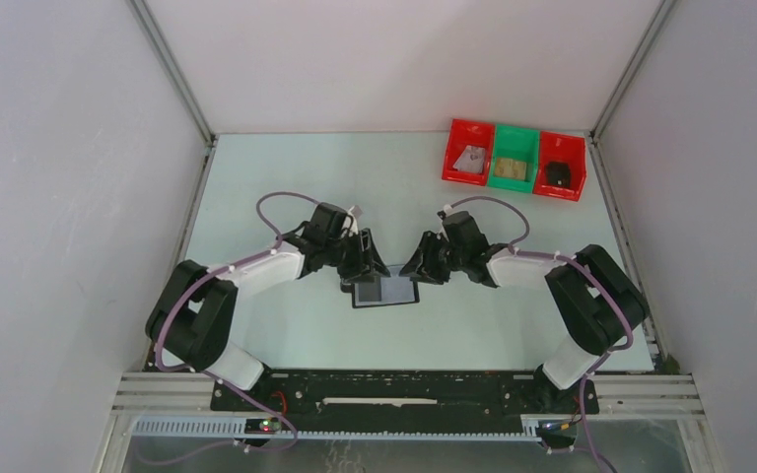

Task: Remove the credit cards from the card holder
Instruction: Remove the credit card from the card holder.

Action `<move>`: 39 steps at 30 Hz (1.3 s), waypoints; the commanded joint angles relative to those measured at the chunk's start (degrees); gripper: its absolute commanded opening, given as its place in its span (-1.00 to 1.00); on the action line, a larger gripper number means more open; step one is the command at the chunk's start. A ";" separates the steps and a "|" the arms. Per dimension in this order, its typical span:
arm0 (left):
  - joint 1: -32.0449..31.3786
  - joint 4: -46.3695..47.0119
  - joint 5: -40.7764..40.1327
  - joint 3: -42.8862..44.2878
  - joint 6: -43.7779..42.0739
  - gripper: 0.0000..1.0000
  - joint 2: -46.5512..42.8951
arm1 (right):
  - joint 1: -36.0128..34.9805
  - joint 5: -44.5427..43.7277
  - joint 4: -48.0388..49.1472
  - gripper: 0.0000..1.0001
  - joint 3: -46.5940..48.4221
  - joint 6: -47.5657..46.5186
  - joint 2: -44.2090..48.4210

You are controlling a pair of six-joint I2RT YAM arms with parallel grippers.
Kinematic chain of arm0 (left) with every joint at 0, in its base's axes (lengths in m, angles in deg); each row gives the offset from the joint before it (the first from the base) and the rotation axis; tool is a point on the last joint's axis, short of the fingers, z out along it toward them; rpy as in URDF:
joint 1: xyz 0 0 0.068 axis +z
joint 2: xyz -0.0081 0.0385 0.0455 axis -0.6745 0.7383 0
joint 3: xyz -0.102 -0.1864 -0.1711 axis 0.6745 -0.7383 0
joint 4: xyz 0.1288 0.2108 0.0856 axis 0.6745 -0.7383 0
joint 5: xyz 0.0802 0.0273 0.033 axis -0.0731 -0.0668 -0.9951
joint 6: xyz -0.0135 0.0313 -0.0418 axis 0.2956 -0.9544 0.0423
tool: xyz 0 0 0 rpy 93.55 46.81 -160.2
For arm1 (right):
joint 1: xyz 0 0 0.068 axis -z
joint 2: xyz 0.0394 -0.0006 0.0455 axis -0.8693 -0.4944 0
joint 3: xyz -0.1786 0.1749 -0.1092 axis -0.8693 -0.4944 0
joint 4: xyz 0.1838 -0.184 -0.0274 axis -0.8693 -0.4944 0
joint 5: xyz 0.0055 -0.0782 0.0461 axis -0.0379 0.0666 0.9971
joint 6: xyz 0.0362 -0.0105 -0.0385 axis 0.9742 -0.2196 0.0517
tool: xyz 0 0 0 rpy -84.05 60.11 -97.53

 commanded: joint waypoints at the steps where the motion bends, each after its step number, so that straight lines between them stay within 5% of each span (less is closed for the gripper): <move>1: -0.20 -7.47 -13.68 3.36 0.08 0.13 -2.77 | 0.51 -0.72 0.66 -0.04 -0.44 -0.09 1.90; 13: -0.18 -11.28 -18.40 3.56 -0.82 0.23 0.03 | 0.16 0.18 1.98 -0.04 -0.45 0.48 0.43; 39: -0.32 -6.79 -12.41 2.77 -0.90 0.18 1.26 | -0.07 0.46 2.47 -0.04 -0.44 0.62 -0.53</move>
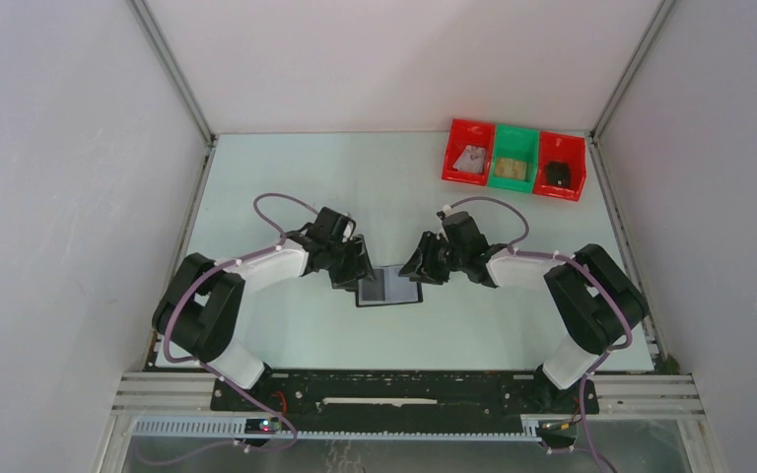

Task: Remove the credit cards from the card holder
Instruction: Remove the credit card from the card holder.

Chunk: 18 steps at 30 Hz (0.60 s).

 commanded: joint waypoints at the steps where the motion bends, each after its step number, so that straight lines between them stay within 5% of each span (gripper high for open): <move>1: -0.36 1.56 1.49 1.67 -0.79 0.17 -1.49 | -0.44 0.17 1.92 -0.04 -0.17 0.49 -0.63; 18: -1.68 1.51 9.35 4.38 -5.25 0.13 -1.16 | -0.95 0.65 2.95 -0.04 -0.23 1.23 -2.11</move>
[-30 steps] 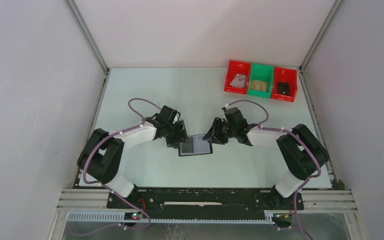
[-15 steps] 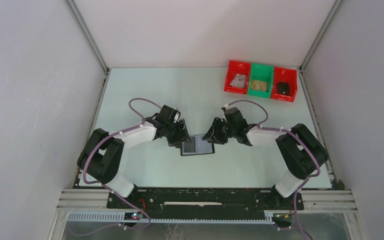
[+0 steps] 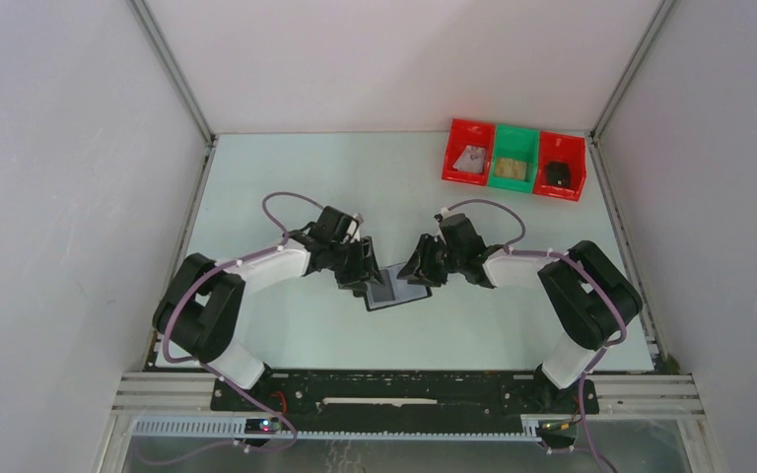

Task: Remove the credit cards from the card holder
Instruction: Remove the credit card from the card holder.

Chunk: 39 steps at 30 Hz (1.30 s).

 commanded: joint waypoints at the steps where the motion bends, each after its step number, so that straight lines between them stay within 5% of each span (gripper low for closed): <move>1: -0.74 1.22 3.22 4.14 -2.11 0.13 -1.20 | -0.43 0.26 1.70 -0.04 -0.18 0.51 -0.23; 14: -2.28 3.92 7.35 7.53 -1.10 0.13 0.92 | 0.23 -1.41 0.27 -0.04 -0.91 0.74 3.74; 30: -6.10 10.79 12.98 19.27 3.04 0.14 13.47 | 14.36 -3.57 -7.06 -0.03 -11.28 -2.41 21.46; 39: -5.78 9.02 9.83 16.69 4.25 0.12 10.29 | 15.99 0.19 -5.57 -0.05 -10.98 -4.56 22.09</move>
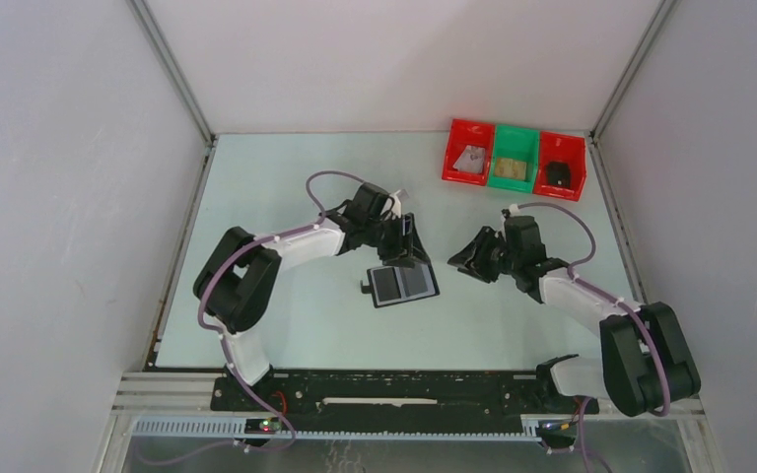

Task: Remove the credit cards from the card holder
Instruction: Remove the credit card from the card holder.

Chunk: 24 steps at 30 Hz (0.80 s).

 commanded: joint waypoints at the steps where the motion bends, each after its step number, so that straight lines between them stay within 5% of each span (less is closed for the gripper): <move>1: 0.14 0.31 -1.79 -1.85 1.74 0.11 -4.41 | -2.41 2.72 2.75 -0.05 1.48 -1.78 -1.86; 10: 5.28 1.72 -4.60 -13.07 3.88 0.11 -12.35 | -10.92 4.19 7.72 -0.05 6.43 -0.24 -11.75; 24: 7.35 1.98 -4.44 -15.54 3.38 0.10 -14.00 | -11.72 -1.95 5.20 -0.04 6.62 -1.00 -13.75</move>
